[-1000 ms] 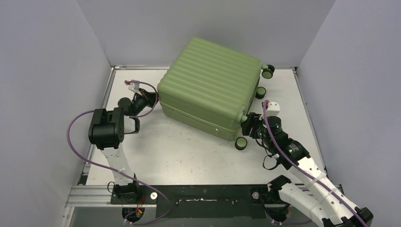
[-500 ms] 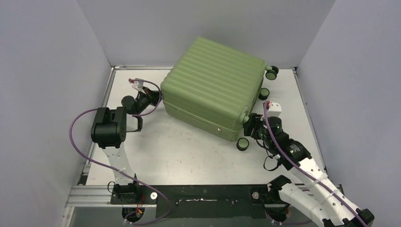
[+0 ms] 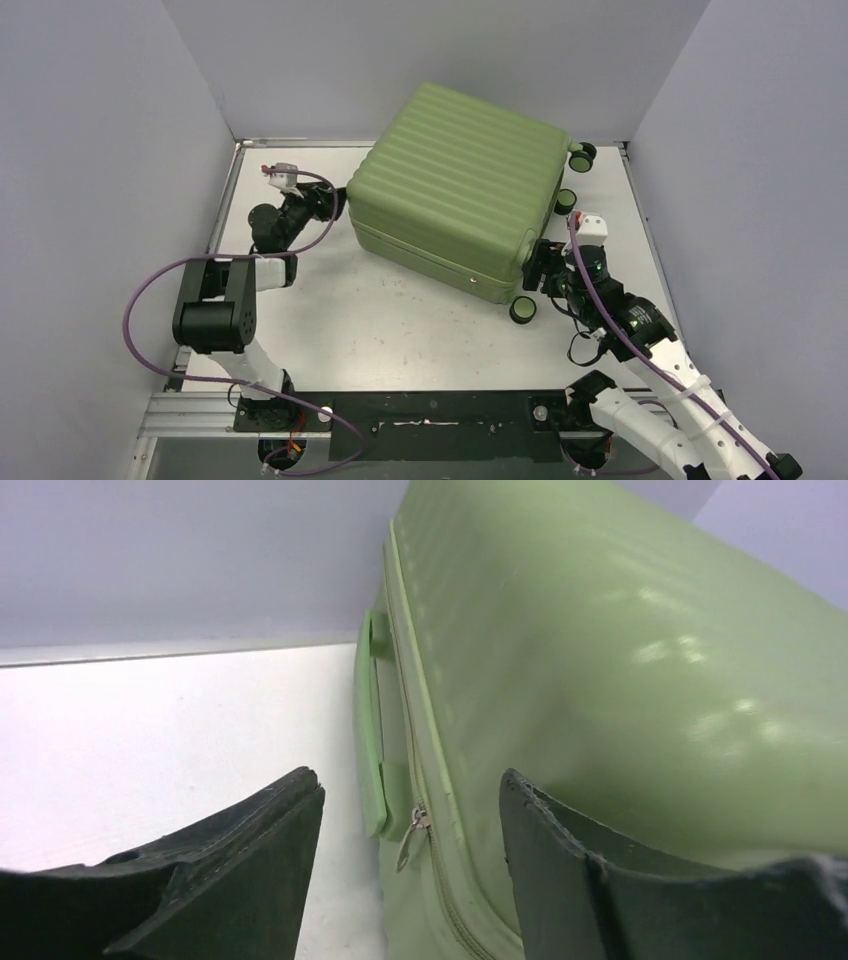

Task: Pack the luggage
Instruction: Zip the luggage at the center of the board.

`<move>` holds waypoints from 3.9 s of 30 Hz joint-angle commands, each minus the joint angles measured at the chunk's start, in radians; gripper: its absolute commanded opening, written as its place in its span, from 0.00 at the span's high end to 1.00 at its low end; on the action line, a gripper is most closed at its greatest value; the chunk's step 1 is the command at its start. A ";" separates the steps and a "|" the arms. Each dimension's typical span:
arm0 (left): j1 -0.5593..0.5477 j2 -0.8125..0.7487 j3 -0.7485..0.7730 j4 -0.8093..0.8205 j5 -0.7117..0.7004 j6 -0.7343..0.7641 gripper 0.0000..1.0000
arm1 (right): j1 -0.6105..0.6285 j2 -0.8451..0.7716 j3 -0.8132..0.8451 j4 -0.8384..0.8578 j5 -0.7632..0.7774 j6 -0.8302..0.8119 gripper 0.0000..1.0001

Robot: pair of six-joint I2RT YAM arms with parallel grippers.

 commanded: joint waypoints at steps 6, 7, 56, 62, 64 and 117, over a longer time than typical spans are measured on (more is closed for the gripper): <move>-0.013 -0.396 -0.096 -0.242 -0.322 0.076 0.03 | 0.009 0.032 0.199 -0.034 0.062 0.015 0.12; -0.016 -0.416 -0.081 -0.278 -0.342 0.043 0.03 | 0.008 0.056 0.215 -0.038 0.068 0.043 0.10; -0.802 -1.043 -0.223 -1.023 -0.725 0.067 0.03 | 0.061 0.124 -0.042 0.221 -0.403 -0.104 0.29; -0.801 -1.103 -0.227 -1.097 -0.791 0.083 0.03 | 0.195 0.155 -0.072 0.334 -0.325 0.014 0.46; -0.801 -1.117 -0.239 -1.102 -0.812 0.084 0.03 | 0.248 0.177 -0.085 0.391 -0.293 0.082 0.50; -0.739 -0.499 -0.336 -0.412 -0.496 0.288 0.59 | 0.400 0.268 -0.053 0.415 -0.149 0.059 0.51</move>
